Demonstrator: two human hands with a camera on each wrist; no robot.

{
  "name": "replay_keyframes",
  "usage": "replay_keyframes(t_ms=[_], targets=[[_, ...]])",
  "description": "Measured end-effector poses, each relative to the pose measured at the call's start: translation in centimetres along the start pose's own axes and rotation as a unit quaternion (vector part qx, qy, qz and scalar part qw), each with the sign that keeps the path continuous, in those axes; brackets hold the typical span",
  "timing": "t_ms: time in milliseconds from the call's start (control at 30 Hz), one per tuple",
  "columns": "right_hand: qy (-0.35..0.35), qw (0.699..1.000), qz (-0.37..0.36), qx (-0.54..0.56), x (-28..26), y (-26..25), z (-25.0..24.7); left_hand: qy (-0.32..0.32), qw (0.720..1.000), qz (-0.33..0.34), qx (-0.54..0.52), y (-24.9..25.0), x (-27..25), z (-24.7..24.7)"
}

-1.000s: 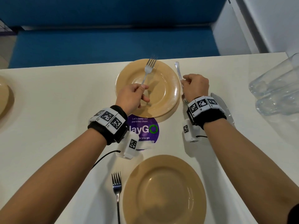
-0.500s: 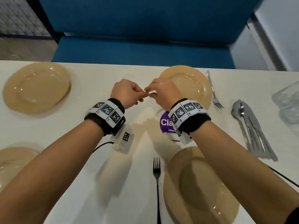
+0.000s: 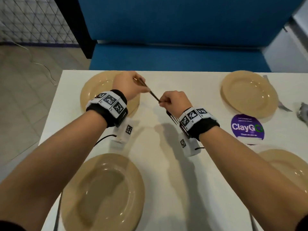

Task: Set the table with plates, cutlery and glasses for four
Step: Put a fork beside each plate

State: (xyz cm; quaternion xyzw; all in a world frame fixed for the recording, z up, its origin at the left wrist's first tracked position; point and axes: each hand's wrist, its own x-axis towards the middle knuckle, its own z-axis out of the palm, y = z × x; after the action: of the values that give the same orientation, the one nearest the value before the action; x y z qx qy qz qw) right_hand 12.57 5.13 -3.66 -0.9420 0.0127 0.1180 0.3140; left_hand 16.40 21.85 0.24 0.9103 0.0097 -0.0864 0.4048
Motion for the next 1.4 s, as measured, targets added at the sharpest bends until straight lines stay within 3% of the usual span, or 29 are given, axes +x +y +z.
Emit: replay_keyframes(t_ms=[100,300,467,667,1400], targets=[[0.024,0.993,0.068,0.089,1.5,-0.6,1.8,0.043,0.998,-0.029,-0.026,-1.9,1.7,-0.4],[0.015,0.975,0.182,0.125,5.0,-0.8,4.3,-0.050,0.988,0.039,0.142,-3.9,3.2,2.1],[0.014,0.975,0.200,0.096,6.3,-0.3,5.3,-0.142,0.905,0.146,0.374,-3.3,3.8,4.6],[0.042,0.981,0.182,0.053,5.9,-0.1,5.4,-0.212,0.830,0.158,0.491,-2.8,4.2,6.8],[0.037,0.988,0.137,0.068,8.0,-2.1,6.1,-0.199,0.828,0.104,0.513,-3.2,6.7,5.5]])
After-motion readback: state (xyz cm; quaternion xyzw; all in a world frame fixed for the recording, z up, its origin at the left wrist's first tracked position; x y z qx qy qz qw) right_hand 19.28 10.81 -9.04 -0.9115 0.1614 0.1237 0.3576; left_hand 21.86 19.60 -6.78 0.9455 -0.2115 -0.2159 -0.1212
